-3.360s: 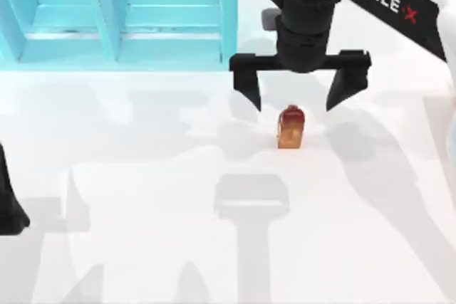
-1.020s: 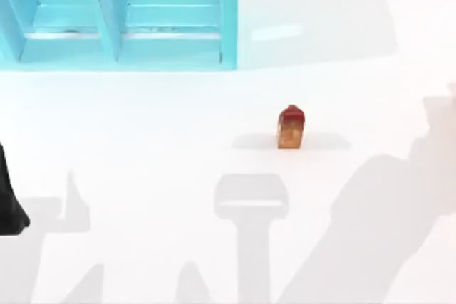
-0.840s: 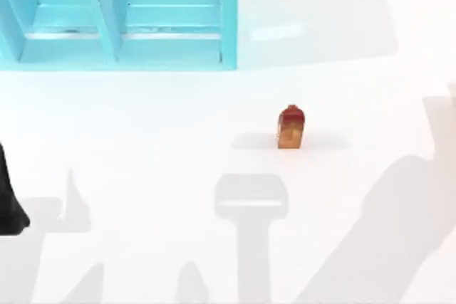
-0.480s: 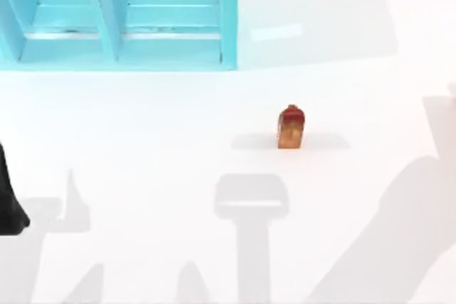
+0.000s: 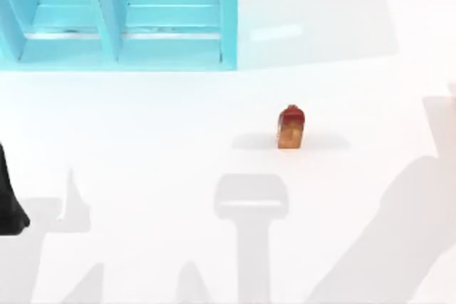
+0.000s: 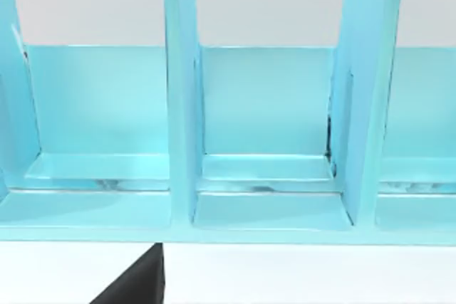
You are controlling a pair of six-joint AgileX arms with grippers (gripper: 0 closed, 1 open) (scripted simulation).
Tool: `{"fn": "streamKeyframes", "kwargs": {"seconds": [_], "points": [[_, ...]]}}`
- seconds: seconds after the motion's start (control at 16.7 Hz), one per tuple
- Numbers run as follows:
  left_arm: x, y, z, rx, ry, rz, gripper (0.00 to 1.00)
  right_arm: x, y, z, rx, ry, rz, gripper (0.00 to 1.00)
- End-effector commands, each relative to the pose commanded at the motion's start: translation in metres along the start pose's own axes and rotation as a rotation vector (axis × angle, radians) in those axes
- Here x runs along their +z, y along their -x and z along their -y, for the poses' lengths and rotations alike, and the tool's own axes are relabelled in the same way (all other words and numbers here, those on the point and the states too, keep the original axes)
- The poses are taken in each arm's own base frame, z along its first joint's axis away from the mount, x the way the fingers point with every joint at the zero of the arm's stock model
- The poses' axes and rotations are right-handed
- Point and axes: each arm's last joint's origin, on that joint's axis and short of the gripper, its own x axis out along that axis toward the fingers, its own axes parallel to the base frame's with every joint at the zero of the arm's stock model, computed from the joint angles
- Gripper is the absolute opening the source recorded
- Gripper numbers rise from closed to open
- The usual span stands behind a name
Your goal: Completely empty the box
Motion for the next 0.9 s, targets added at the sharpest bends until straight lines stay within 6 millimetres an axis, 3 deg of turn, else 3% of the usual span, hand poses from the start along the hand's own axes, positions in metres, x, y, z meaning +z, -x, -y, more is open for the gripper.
{"fn": "streamKeyframes", "kwargs": {"seconds": [0.36, 0.9], "points": [[0.0000, 0.0000, 0.0000, 0.000, 0.000, 0.000, 1.00, 0.0000, 0.0000, 0.0000, 0.000, 0.000, 0.000, 0.02], [0.0000, 0.0000, 0.0000, 0.000, 0.000, 0.000, 1.00, 0.0000, 0.0007, -0.0001, 0.000, -0.001, 0.002, 0.00]]}}
